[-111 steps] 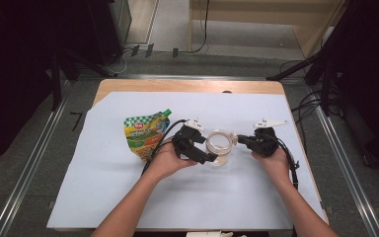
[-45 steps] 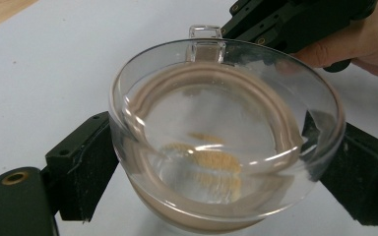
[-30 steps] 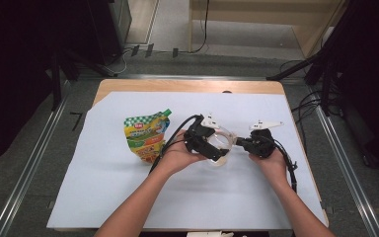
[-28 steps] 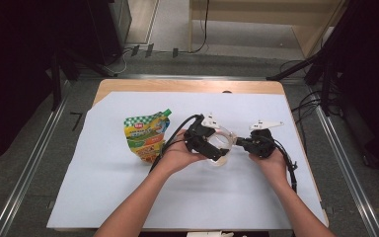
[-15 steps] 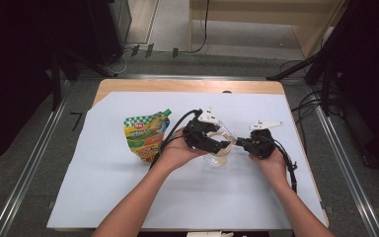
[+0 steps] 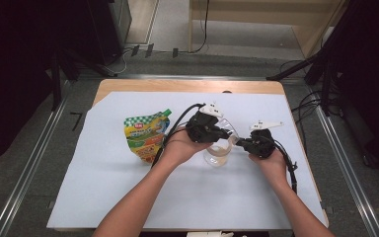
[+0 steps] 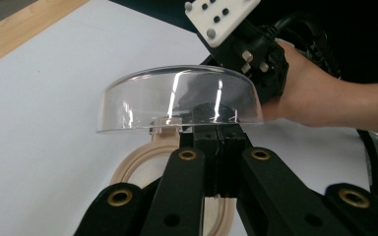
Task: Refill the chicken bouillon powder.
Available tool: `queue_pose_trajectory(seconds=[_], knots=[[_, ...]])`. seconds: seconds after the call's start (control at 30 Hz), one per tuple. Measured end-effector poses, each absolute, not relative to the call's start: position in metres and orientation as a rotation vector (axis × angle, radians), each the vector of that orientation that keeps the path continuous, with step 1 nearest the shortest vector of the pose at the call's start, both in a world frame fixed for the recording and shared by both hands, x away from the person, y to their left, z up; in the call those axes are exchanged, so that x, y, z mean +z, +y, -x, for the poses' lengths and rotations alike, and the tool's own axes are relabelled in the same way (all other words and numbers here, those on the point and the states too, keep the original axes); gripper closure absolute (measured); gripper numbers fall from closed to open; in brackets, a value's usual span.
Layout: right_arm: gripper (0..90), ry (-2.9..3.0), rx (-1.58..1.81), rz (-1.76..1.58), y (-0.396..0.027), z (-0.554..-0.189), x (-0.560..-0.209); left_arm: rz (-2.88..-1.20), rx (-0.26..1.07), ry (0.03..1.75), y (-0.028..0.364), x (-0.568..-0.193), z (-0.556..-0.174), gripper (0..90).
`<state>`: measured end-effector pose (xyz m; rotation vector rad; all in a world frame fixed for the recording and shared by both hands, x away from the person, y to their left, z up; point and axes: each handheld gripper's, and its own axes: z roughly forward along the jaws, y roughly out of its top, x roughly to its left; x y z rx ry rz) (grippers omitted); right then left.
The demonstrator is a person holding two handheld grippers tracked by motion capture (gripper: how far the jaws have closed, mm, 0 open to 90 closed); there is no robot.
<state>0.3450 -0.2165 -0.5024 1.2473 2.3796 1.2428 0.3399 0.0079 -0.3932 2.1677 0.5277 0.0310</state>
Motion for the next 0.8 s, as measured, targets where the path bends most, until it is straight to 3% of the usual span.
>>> queue_pose_trajectory(seconds=[0.5,0.8], knots=[[90.0,2.354,1.282,-1.275,-0.222,-0.345,-0.500,-2.168,-0.006,0.554,-0.017,-0.397,-0.356,89.8],[90.0,2.278,1.308,-1.333,-0.245,-0.338,-0.491,-2.174,-0.026,0.566,-0.010,-0.397,-0.355,77.8]])
